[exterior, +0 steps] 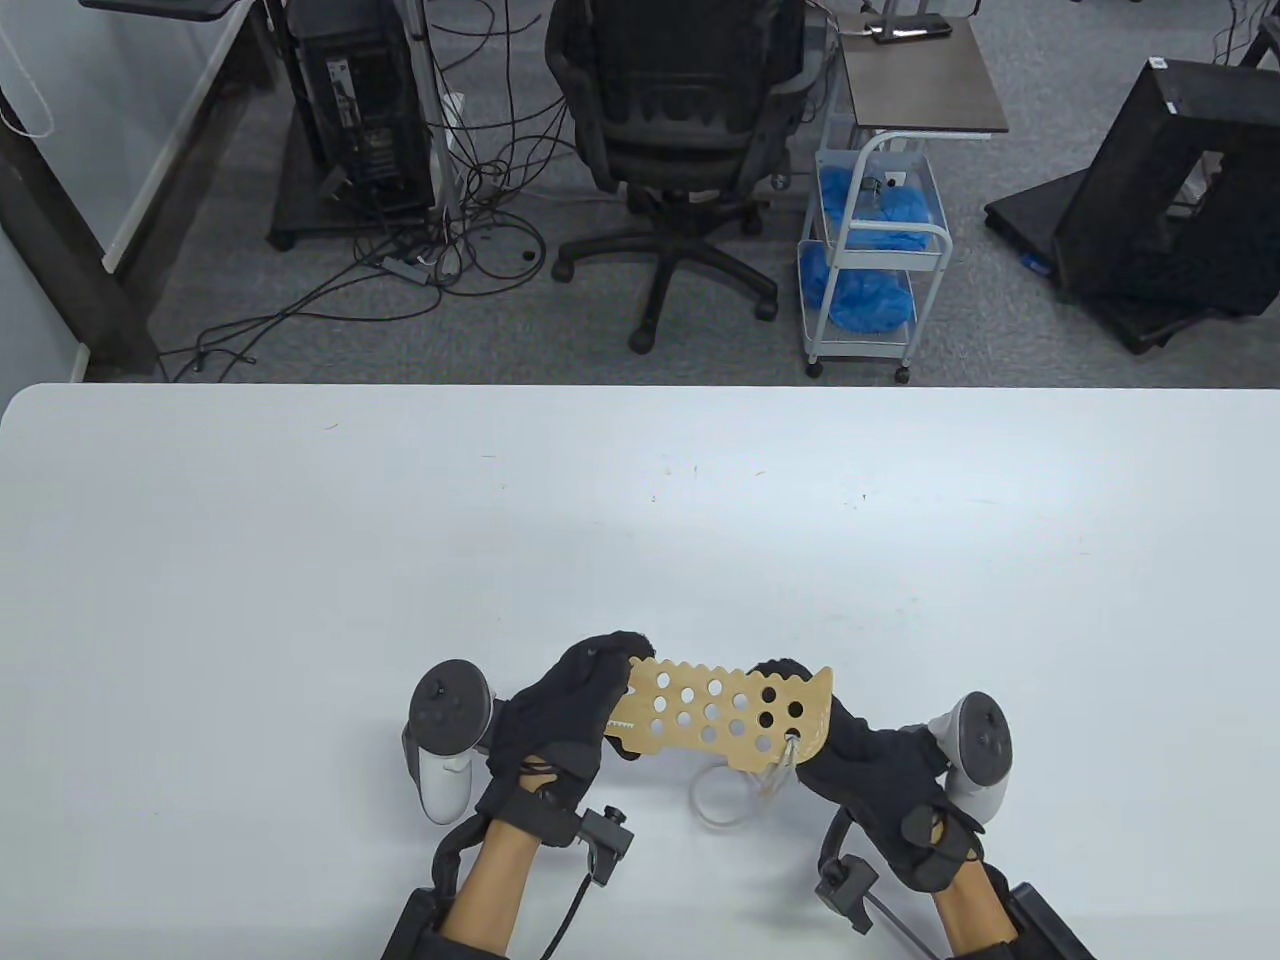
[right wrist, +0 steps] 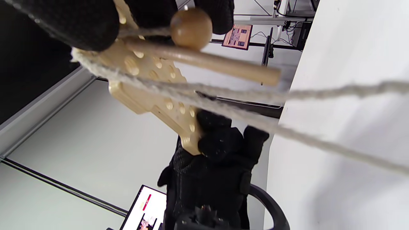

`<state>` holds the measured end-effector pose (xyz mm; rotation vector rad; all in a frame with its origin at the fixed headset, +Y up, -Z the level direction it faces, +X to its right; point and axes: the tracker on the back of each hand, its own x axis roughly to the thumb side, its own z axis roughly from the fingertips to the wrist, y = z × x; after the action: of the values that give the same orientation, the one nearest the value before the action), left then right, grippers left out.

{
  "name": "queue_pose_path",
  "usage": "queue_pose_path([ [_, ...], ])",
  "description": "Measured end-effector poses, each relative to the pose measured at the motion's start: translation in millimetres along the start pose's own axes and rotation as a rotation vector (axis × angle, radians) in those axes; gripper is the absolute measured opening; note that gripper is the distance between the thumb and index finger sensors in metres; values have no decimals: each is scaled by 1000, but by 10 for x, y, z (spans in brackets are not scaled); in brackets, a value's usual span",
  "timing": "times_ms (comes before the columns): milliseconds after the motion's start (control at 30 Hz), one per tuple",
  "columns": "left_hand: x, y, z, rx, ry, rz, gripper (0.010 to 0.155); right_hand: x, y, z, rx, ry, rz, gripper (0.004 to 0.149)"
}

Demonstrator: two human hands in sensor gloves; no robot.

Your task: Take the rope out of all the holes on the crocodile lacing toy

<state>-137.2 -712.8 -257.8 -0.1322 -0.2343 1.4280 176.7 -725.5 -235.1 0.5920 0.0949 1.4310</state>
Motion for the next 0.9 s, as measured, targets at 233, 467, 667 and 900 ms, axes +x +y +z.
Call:
queue_pose_path([
  [233,-35,-18,-3,-17,21,41,49,5,5,-4,4,1,-5,50],
  [467,-42,-21,-6,-23,24,40,49,7,19,-9,16,8,26,52],
  [667,-52,-38,-10,-37,24,49,49,6,35,-15,37,9,49,50],
  [900,-58,-31,-14,-38,26,44,49,-23,19,-21,20,38,73,42],
])
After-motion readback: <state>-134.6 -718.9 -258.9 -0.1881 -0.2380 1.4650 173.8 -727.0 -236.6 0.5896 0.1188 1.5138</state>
